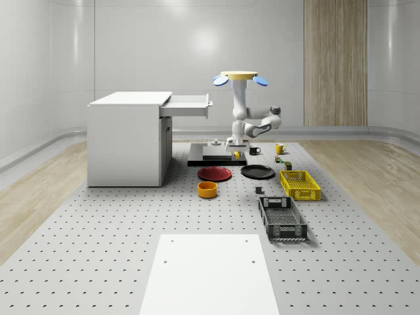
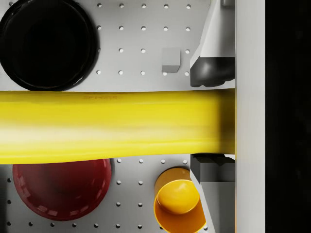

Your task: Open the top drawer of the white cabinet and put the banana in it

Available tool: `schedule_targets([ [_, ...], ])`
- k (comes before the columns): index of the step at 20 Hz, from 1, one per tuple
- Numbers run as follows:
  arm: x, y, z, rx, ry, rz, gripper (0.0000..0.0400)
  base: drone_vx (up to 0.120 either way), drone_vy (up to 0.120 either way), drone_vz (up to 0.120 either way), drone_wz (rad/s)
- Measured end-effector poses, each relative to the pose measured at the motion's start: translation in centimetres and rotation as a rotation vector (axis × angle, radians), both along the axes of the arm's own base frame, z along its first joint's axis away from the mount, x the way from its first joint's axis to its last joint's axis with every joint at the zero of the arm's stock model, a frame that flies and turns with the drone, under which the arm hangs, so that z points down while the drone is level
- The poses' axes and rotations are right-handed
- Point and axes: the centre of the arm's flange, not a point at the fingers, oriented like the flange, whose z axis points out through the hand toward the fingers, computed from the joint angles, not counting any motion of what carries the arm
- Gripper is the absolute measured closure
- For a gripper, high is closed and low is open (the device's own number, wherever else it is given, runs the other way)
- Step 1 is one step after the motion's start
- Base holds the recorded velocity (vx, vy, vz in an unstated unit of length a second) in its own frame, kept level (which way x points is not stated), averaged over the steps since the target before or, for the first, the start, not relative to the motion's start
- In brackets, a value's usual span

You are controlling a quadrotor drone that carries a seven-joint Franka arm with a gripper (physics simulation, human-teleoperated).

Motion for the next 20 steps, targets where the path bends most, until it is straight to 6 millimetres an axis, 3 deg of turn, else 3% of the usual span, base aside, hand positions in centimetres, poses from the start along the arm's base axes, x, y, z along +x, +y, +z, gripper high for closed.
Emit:
schedule_targets([
  [16,0.0,0.0,0.0,0.0,0.0,0.0,0.0207,-0.12,0.0,0.12,0.0],
  [20,0.0,0.0,0.0,0.0,0.0,0.0,0.0207,-0.12,-0.05,0.12,0.0],
])
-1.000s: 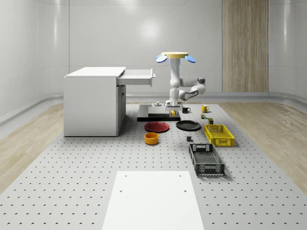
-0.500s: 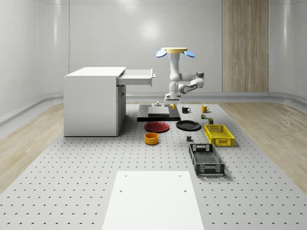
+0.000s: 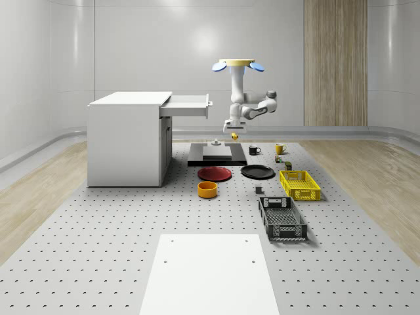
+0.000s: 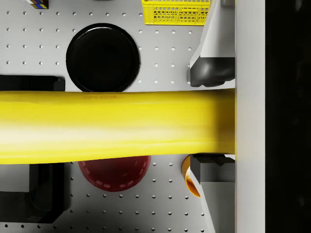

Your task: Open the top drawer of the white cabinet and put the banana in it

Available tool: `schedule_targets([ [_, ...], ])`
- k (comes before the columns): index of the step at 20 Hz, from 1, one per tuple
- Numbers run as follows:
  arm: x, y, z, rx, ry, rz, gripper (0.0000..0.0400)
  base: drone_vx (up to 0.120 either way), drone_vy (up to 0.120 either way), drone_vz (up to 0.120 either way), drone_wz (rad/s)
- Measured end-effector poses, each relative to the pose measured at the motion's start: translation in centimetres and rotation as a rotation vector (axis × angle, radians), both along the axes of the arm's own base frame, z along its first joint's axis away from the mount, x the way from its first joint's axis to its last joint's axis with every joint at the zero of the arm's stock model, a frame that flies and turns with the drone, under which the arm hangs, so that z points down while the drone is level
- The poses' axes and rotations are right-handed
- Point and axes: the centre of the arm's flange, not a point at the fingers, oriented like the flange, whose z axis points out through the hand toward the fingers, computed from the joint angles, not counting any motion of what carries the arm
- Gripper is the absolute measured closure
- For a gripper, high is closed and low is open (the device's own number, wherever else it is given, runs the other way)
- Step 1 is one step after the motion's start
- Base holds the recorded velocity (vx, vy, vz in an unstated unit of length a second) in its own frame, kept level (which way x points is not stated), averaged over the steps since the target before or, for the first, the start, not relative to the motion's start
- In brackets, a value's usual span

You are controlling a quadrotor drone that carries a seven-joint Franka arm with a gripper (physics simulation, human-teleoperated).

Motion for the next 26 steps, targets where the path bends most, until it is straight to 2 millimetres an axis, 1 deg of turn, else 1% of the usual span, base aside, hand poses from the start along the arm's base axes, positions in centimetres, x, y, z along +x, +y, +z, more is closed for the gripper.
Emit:
schedule_targets([
  [2,0.0,0.0,0.0,0.0,0.0,0.0,0.0207,-0.12,-0.08,0.12,0.0],
  [5,0.0,0.0,0.0,0.0,0.0,0.0,0.0207,-0.12,0.0,0.12,0.0],
  [9,0.0,0.0,0.0,0.0,0.0,0.0,0.0207,-0.12,-0.09,0.12,0.0],
  [13,0.0,0.0,0.0,0.0,0.0,0.0,0.0207,-0.12,0.0,0.12,0.0],
  [16,0.0,0.0,0.0,0.0,0.0,0.0,0.0207,-0.12,-0.107,0.12,0.0],
  [21,0.0,0.0,0.0,0.0,0.0,0.0,0.0207,-0.12,-0.008,0.12,0.0],
  [25,0.0,0.0,0.0,0.0,0.0,0.0,0.0207,-0.12,-0.03,0.12,0.0],
  [26,0.0,0.0,0.0,0.0,0.0,0.0,0.0207,-0.12,-0.12,0.12,0.0],
])
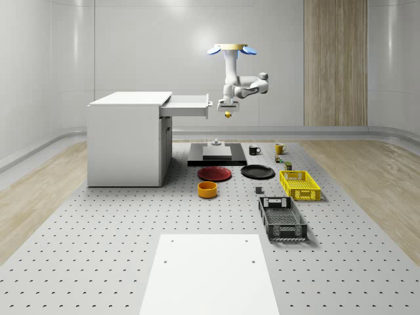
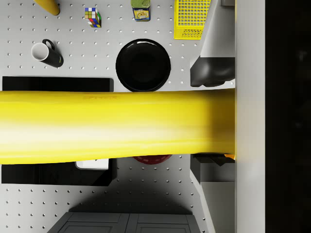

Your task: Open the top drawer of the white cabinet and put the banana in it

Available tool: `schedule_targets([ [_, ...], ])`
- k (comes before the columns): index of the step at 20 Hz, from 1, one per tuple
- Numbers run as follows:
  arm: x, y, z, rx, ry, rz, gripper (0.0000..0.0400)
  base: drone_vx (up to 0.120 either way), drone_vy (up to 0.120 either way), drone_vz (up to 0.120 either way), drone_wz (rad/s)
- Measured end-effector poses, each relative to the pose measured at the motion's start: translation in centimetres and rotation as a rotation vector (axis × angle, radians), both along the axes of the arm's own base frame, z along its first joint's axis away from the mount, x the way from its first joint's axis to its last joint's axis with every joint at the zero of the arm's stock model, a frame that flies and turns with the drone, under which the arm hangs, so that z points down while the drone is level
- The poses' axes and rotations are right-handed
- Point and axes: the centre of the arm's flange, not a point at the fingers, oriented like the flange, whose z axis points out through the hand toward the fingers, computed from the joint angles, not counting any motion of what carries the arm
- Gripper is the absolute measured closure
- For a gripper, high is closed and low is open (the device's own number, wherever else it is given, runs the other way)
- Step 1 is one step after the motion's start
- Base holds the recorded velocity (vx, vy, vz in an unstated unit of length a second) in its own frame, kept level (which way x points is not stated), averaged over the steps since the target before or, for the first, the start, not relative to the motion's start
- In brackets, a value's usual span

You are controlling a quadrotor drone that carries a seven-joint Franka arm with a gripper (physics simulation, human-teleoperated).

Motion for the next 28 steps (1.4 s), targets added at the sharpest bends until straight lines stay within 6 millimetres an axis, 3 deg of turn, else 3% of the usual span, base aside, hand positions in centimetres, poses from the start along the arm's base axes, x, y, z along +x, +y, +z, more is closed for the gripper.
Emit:
schedule_targets([
  [9,0.0,0.0,0.0,0.0,0.0,0.0,0.0207,-0.12,-0.058,0.12,0.0],
  [21,0.0,0.0,0.0,0.0,0.0,0.0,0.0207,-0.12,-0.12,0.12,0.0],
  [28,0.0,0.0,0.0,0.0,0.0,0.0,0.0207,-0.006,-0.12,0.069,0.0],
])
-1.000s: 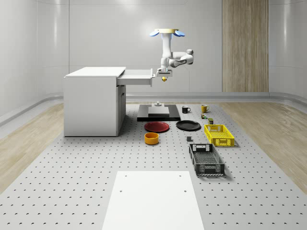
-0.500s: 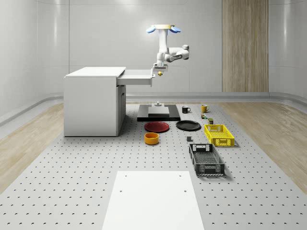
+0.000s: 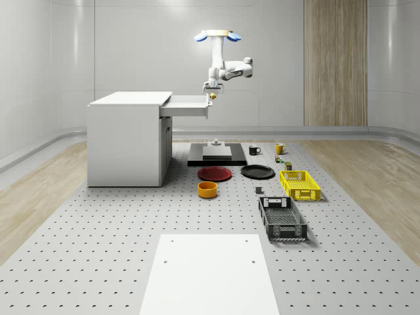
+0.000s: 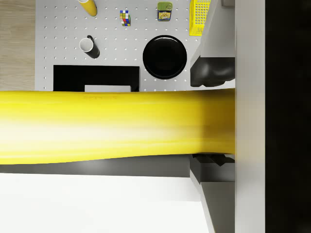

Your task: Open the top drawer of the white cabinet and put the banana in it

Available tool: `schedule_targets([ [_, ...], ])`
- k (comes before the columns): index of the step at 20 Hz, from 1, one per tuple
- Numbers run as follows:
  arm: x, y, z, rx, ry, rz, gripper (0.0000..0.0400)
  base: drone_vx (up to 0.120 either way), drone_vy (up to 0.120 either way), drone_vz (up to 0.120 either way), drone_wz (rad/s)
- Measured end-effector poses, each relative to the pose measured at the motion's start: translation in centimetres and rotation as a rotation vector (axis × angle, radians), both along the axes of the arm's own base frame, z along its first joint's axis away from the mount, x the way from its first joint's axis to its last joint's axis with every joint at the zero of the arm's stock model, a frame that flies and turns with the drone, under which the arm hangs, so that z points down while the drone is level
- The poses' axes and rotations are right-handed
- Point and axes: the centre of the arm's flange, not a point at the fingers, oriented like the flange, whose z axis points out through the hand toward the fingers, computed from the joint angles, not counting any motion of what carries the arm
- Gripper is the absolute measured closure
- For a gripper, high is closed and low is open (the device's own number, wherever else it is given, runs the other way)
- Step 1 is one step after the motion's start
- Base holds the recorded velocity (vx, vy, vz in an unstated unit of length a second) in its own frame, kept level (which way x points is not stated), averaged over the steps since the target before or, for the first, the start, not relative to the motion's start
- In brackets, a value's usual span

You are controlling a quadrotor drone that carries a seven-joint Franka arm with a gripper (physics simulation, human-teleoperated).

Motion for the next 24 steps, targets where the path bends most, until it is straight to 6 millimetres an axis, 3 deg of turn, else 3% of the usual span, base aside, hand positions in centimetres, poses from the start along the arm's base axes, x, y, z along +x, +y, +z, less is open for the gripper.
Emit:
schedule_targets([
  [24,0.0,0.0,0.0,0.0,0.0,0.0,0.0207,0.0,-0.12,0.005,0.0],
])
